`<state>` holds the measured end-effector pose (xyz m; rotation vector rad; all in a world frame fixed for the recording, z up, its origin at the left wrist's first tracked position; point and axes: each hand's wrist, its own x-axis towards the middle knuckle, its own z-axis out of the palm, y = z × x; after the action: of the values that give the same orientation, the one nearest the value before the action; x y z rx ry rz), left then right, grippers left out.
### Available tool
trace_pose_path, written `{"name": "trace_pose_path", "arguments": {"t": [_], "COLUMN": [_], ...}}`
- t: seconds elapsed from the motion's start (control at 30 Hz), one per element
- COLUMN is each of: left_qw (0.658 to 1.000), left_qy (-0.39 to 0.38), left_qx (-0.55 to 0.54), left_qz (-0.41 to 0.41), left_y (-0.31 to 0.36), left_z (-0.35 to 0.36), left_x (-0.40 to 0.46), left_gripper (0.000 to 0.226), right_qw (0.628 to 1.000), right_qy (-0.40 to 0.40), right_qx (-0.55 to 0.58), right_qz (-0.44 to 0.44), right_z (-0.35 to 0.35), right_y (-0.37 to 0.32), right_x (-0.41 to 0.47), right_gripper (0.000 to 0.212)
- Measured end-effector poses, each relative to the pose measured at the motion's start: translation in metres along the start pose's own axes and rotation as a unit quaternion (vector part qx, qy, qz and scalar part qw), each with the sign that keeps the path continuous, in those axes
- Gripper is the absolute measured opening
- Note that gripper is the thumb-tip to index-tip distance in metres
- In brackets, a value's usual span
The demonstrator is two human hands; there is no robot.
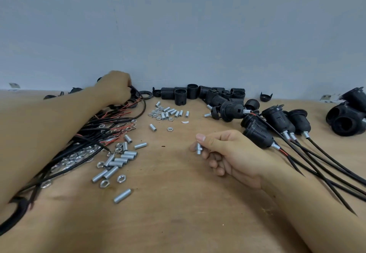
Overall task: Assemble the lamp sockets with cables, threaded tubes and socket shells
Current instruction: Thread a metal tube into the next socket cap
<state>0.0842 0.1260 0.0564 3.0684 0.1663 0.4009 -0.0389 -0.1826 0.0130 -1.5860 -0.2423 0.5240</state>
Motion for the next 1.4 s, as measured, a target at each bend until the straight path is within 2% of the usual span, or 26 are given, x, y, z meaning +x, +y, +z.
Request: {"name": "trace_pose_path", "arguments": {"t": [0.1,0.17,0.27,0.47,0.6,0.73,0.83,0.9,0.93,1.0,1.07,1.17,1.27,1.4], "left_qw": [0.995,0.991,0.996,0.999,0.992,0.992,0.981,0.944,0.905,0.778,0.664,0.554,0.497,0.477], "left_qy": [-0.081,-0.103,-0.055,0.021,0.091,0.078,0.118,0.162,0.165,0.109,0.028,-0.052,-0.073,-0.063], "left_qx": [0.057,0.076,0.062,-0.031,-0.082,-0.095,-0.149,-0.282,-0.383,-0.606,-0.736,-0.822,-0.858,-0.872], "left_qz": [-0.023,-0.028,-0.021,-0.011,-0.019,-0.024,-0.037,-0.064,-0.09,-0.128,-0.132,-0.119,-0.109,-0.095], "left_y": [-0.015,-0.017,-0.016,-0.011,-0.001,0.001,0.009,0.027,0.041,0.072,0.101,0.126,0.126,0.125], "left_z": [0.014,0.02,0.024,0.028,0.017,0.005,0.003,-0.002,-0.005,-0.008,-0.002,0.009,0.014,0.017], "left_x": [0.014,0.016,0.022,0.018,0.001,-0.017,-0.035,-0.054,-0.067,-0.097,-0.132,-0.172,-0.183,-0.181], "left_gripper": [0.019,0.009,0.016,0.032,0.024,0.019,0.016,0.018,0.021,0.031,0.034,0.024,0.021,0.019], "right_qw": [1.0,1.0,1.0,1.0,1.0,1.0,1.0,1.0,0.999,0.997,0.99,0.981,0.982,0.977], "right_qy": [-0.007,-0.009,-0.013,-0.015,-0.009,0.0,0.002,0.007,0.013,0.032,0.05,0.058,0.065,0.084], "right_qx": [-0.002,0.002,0.005,0.001,0.007,0.015,0.017,0.024,0.031,0.06,0.104,0.136,0.114,0.097], "right_qz": [-0.001,0.001,-0.002,-0.002,0.001,0.001,-0.003,-0.008,-0.015,-0.043,-0.08,-0.122,-0.134,-0.173], "right_z": [-0.001,-0.002,-0.003,-0.003,-0.002,0.0,0.001,0.001,0.001,0.001,-0.001,-0.004,-0.003,-0.003], "right_y": [0.001,0.001,0.001,0.003,0.001,0.0,0.0,0.0,0.0,0.0,-0.002,-0.003,-0.002,-0.003], "right_x": [0.002,0.003,0.004,0.006,0.004,0.002,0.001,0.0,0.0,0.001,0.002,0.001,0.0,0.001], "right_gripper": [0.038,0.039,0.04,0.041,0.039,0.036,0.036,0.037,0.037,0.03,0.019,0.016,0.025,0.025]}}
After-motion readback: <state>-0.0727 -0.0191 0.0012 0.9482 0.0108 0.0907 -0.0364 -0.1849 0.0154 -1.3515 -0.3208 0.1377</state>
